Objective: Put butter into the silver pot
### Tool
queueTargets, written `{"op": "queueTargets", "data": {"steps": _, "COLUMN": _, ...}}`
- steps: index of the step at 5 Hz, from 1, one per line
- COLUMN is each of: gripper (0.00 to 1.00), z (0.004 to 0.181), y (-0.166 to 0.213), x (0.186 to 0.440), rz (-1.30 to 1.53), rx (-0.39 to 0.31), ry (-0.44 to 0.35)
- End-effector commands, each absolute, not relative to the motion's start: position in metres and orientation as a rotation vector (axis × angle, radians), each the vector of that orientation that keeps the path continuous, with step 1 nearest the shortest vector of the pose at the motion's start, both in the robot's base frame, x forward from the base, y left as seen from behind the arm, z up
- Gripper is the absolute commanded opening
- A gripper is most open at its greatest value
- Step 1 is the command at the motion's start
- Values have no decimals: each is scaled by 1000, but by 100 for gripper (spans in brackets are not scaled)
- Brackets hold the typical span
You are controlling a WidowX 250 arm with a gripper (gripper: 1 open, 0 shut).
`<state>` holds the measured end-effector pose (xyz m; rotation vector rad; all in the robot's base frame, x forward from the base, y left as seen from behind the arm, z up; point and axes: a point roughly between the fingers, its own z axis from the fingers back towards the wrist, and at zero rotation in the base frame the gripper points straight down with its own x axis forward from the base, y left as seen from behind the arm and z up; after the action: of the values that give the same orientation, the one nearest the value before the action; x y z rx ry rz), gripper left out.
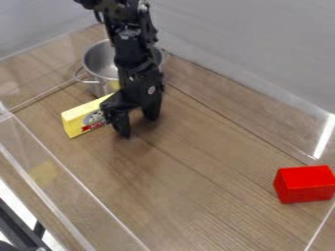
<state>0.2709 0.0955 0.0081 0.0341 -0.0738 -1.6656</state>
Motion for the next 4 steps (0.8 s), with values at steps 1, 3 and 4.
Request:
{"op": "queueTargets", "data": {"steps": 1, "gripper": 0, "z": 7, "y": 96, "x": 276, "rz": -1692, "rx": 39, "ry": -82}}
{"op": "queueTargets", "data": {"steps": 3, "gripper": 0, "z": 11, "y": 98, "x": 282, "rz": -1682, "rx": 42, "ry": -84}}
{"op": "queueTargets", "data": {"steps": 4, "gripper": 0, "z": 15, "y": 93, "x": 286, "rz": -1665, "rx": 45, "ry": -85}}
